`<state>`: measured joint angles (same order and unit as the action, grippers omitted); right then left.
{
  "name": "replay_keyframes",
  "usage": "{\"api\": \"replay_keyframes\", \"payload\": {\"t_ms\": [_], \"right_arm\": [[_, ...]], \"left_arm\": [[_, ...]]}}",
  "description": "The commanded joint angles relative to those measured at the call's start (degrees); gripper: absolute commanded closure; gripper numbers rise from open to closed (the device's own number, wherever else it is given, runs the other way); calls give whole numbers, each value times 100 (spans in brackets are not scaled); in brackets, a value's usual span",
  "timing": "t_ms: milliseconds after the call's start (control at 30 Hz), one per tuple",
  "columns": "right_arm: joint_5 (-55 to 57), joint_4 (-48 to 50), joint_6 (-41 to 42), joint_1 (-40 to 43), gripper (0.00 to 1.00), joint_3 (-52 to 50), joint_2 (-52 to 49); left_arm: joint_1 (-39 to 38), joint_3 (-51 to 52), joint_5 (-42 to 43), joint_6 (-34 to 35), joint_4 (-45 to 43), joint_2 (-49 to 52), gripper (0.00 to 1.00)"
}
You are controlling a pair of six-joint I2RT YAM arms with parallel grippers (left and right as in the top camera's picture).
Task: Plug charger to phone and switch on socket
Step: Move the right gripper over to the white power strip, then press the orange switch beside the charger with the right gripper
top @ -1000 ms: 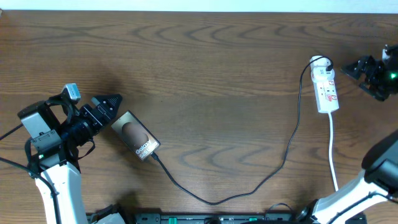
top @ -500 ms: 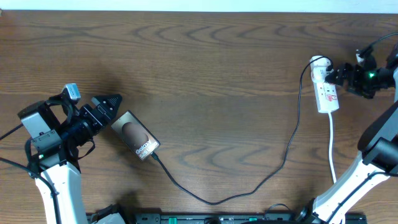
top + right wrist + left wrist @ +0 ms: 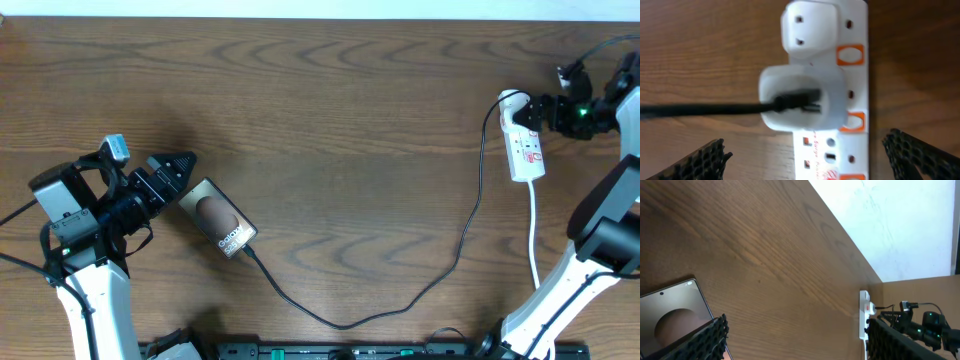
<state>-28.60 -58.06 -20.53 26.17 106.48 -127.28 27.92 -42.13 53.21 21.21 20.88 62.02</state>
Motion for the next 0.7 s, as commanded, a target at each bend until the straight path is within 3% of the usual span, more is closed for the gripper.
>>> {"api": "replay_keyframes", "payload": {"t_ms": [0, 667], "right_arm": [[-48, 61, 15, -140, 1, 118, -39], [-26, 317, 1283, -190, 1, 55, -39]], "left_arm": [[2, -20, -31, 48, 26, -28, 14], [2, -20, -33, 46, 92, -28, 14]]}}
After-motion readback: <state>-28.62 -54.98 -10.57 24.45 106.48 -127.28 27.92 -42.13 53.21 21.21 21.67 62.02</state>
